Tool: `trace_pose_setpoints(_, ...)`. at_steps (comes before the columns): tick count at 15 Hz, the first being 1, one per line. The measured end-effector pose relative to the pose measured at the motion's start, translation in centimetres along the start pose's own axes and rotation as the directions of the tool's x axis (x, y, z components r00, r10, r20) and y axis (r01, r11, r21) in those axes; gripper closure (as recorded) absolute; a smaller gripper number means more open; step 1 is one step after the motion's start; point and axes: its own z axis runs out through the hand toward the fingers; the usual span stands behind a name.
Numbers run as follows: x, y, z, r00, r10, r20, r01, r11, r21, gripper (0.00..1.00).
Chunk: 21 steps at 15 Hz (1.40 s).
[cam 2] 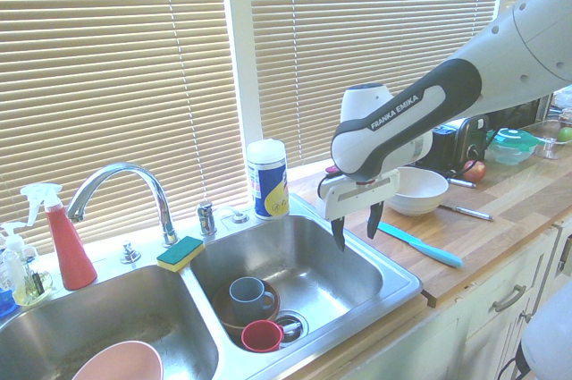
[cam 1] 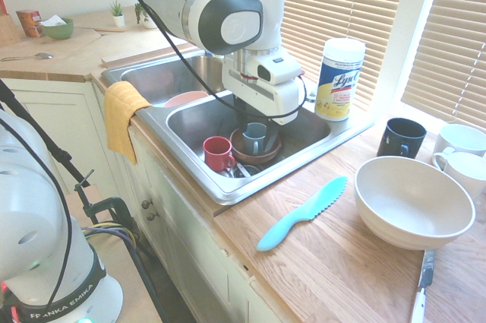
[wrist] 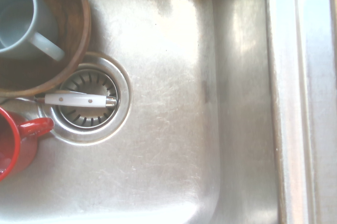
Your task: Put the knife into the sink
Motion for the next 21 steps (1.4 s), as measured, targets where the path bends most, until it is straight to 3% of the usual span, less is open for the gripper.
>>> trace_pose_setpoints(6,1.1,1.0,-1.4,1.0,-0.013,0.008,0.013,1.0,-0.013,0.0)
trace_pose_setpoints(10,4.0,6.6,-2.4,0.993,-0.121,-0.007,0.121,0.991,-0.062,0.0)
trace_pose_setpoints(15,5.4,12.5,0.3,0.998,-0.057,0.028,0.059,0.996,-0.07,0.0)
trace_pose_setpoints(21,6.0,15.2,3.6,0.999,-0.034,0.007,0.034,0.997,-0.063,0.0)
